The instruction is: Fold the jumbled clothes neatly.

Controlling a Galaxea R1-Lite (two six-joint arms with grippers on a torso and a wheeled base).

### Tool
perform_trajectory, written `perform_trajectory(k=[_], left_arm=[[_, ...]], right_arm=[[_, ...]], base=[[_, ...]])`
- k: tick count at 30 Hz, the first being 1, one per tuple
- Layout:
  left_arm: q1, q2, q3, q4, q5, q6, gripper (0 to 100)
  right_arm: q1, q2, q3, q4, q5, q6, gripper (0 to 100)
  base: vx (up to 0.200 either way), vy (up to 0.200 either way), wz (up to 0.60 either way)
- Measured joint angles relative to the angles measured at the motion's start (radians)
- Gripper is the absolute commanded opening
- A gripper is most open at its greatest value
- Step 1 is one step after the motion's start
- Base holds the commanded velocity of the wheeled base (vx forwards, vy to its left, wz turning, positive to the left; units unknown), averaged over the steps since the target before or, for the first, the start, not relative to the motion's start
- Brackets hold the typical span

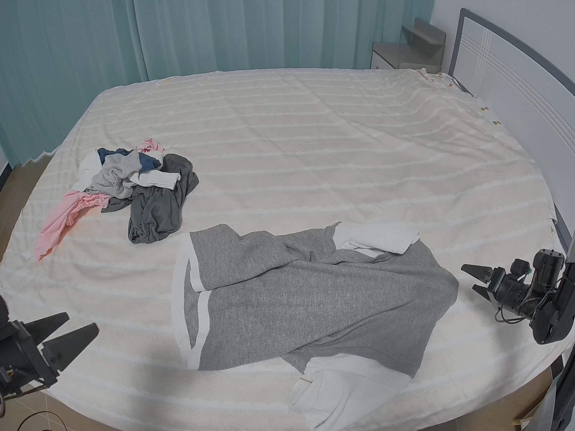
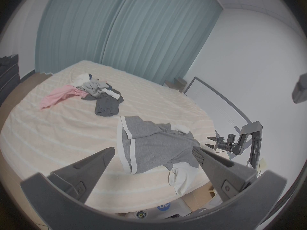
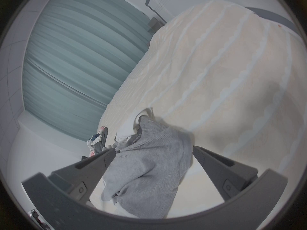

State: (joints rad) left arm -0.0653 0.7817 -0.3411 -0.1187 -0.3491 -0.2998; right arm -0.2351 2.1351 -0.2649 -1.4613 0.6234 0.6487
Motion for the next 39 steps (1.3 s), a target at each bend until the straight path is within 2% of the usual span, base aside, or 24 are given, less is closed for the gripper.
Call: perform_trajectory(k=[10,15,20,22,29,35,39], left_arm=[[-0.095,0.467,-0.093,-0.252,0.057,0.010,100],[-0.147,0.698,-0.238,-0.293,0.113,0.014,100],[-0.211,0.924,-0.445,-0.284,0.195,0.043,100],[-0.234,1.009,-0.513,-0.269,0.238,0.095,100],[-0.268,1.183,-0.606,-0.255,0.329,0.308,100],[-0.277,1.270,-0.636,-0.260,0.400,0.414,100],[-0.284,1.330,-0.657,-0.335,0.452,0.441,100]], right_arm=[[0.037,-0.026,0.076,-0.028,0.007,0.031,100],[0.046,-0.036,0.096,-0.034,0.009,0.039,100],[0.053,-0.043,0.110,-0.038,0.011,0.044,100],[0.054,-0.046,0.117,-0.039,0.014,0.045,100],[0.058,-0.052,0.139,-0.041,0.029,0.046,100],[0.058,-0.053,0.152,-0.042,0.033,0.046,100],[0.058,-0.054,0.154,-0.042,0.033,0.045,100]], base=[[0.000,0.000,0.00],[0.000,0.000,0.00],[0.000,0.000,0.00],[0.000,0.000,0.00],[0.000,0.000,0.00],[0.000,0.000,0.00],[0.000,0.000,0.00]])
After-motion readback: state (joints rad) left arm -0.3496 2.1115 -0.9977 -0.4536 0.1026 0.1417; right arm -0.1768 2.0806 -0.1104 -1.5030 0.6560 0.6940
